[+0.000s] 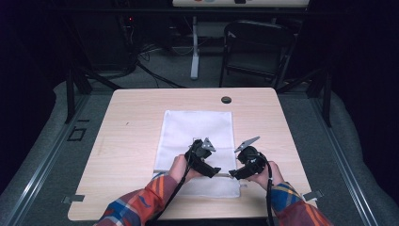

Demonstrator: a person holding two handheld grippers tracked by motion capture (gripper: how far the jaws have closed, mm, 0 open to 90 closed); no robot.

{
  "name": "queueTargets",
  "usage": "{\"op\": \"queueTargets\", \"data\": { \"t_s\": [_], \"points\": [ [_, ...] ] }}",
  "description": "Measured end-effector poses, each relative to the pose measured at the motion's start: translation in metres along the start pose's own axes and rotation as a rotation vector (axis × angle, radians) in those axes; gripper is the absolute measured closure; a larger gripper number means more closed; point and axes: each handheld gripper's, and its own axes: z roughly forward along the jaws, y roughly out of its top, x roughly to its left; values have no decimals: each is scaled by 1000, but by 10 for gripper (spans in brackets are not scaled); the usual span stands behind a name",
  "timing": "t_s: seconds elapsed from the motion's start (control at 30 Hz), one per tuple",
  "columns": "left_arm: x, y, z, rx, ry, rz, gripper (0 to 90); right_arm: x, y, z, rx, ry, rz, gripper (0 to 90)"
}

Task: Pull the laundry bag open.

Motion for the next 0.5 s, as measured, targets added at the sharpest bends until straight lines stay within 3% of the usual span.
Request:
{"op": "queueTargets", "data": {
  "t_s": [0.23, 0.5],
  "points": [
    [-12, 3, 9, 1, -52, 32, 334, 1, 0, 4, 53, 6, -19, 681],
    [-23, 2, 23, 41, -89, 73, 442, 3, -2, 13, 103, 25, -6, 859]
  ]
}}
